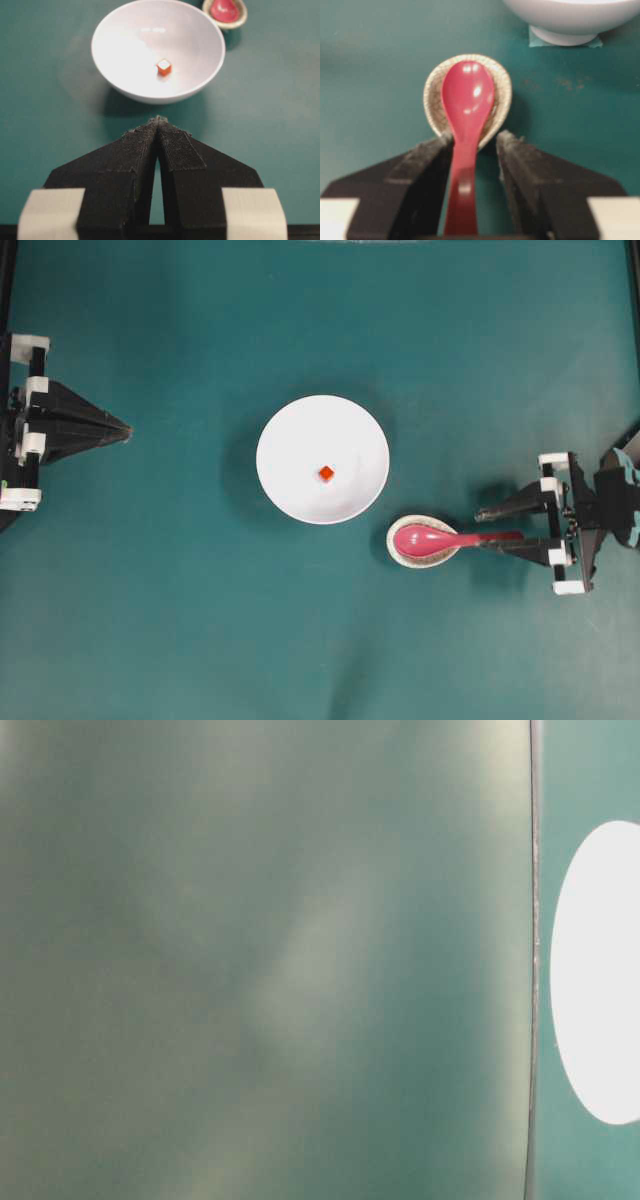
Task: Grip the spoon and scoop the red block from the bowl with right arm.
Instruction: 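Close the right gripper on the pink spoon handle end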
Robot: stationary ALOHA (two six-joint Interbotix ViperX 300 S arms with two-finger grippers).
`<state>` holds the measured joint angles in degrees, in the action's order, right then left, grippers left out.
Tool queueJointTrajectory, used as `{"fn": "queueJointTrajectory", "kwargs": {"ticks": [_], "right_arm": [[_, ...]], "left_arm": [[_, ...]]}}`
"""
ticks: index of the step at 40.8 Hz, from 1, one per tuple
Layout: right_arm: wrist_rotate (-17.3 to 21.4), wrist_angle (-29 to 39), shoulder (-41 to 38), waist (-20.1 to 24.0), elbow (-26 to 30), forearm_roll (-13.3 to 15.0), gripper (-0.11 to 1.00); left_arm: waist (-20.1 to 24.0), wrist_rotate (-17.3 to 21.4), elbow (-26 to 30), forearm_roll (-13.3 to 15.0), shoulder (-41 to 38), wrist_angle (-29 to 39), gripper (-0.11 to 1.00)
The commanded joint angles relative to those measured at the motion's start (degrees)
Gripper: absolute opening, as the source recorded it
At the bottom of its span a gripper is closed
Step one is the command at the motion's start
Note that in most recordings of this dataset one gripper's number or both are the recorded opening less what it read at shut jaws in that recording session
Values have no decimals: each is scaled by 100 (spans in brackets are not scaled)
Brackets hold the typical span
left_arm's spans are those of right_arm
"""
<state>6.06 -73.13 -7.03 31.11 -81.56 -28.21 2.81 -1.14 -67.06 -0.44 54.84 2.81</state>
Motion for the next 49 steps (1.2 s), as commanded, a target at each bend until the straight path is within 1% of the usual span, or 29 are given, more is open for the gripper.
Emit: {"fn": "queueJointTrajectory", "kwargs": {"ticks": [1,10,22,49], "right_arm": [[105,-79,-44,123,44,-26,48],[105,44,-62,176,-53,-158,48],[105,343,-62,211,-70,-158,48],[105,334,-62,211,-35,-158,47]], "left_arm": [[9,0,158,-18,-35,-26,0],[9,9,158,-18,-44,-18,0],[9,0,158,-18,-44,62,0],[9,9,167,-18,-44,97,0]]}}
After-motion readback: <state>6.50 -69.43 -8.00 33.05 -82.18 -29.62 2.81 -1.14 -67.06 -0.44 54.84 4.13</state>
